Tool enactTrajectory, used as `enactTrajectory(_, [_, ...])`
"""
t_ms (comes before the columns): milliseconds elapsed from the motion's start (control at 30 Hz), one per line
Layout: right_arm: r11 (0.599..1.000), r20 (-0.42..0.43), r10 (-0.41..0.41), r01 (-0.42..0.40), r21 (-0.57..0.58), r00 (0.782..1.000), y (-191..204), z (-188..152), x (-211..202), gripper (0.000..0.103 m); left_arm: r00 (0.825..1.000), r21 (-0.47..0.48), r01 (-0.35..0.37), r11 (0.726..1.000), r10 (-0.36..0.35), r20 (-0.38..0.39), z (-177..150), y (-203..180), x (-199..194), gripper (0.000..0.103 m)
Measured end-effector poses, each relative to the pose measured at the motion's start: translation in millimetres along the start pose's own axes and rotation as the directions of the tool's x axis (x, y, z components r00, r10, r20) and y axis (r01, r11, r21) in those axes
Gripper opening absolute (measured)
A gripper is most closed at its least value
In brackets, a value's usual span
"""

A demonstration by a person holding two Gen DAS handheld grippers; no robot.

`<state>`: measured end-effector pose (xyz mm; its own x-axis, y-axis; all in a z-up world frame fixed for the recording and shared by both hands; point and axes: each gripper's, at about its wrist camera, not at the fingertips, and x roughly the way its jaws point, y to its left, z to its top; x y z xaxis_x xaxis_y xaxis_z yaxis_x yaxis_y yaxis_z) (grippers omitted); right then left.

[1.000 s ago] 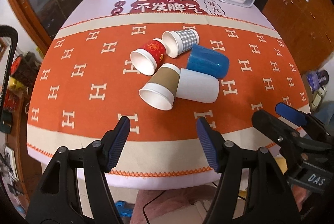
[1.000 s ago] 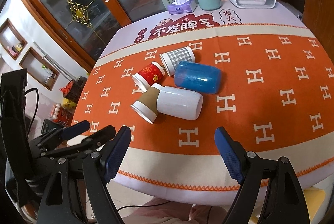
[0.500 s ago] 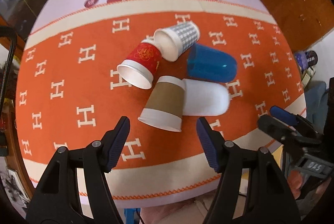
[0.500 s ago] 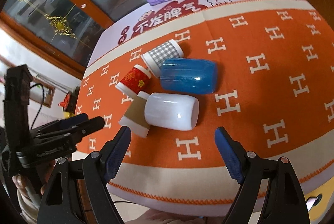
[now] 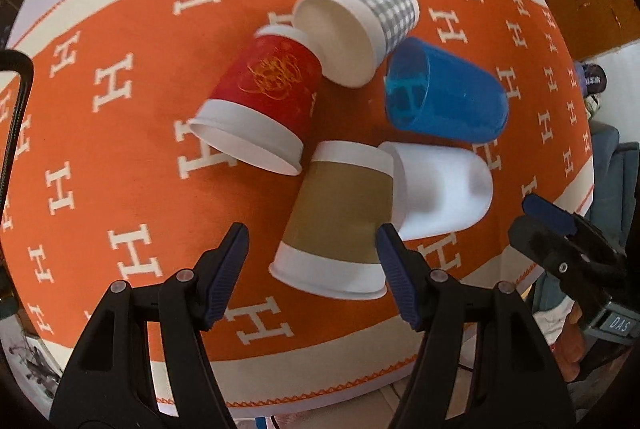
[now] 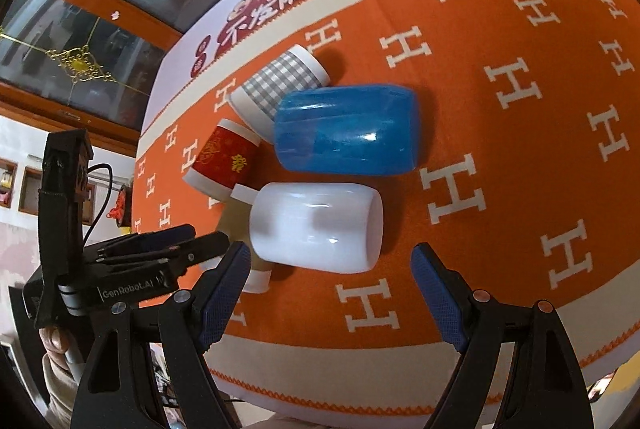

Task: Flip cup upside down
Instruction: 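Move the right gripper down over the brown-sleeved cup lying on its side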

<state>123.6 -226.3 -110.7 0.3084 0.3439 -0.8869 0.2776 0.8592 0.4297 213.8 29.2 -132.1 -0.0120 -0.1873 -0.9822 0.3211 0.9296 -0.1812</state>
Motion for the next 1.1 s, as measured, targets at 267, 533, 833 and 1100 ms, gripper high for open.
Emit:
enactTrajectory(267, [0.999, -0.021, -0.003, 0.004, 0.035, 1.000, -5.9, 6.0, 17.3, 0.084, 0.998, 0.028, 0.035, 0.999, -0.033, -0.059, 7.0, -12.7, 23.3, 0.063])
enactTrajectory(533, [0.999, -0.029, -0.003, 0.004, 0.037, 1.000, -10.0, 5.9, 18.1, 0.084, 0.998, 0.030, 0.023, 0.999, -0.021, -0.055, 11.2, -26.2, 33.9, 0.063])
enactTrajectory(833, [1.000, -0.017, 0.006, -0.006, 0.008, 1.000, -9.7, 0.1, 5.6, 0.084, 1.000, -0.028, 0.013, 1.000, -0.013, -0.002, -5.1, -21.6, 12.9, 0.061])
enactTrajectory(1100, [0.999, -0.006, 0.013, -0.013, -0.047, 1.000, -8.5, -12.8, -13.9, 0.084, 0.997, -0.086, 0.013, 0.996, -0.006, 0.080, -34.6, -24.0, -21.8, 0.061])
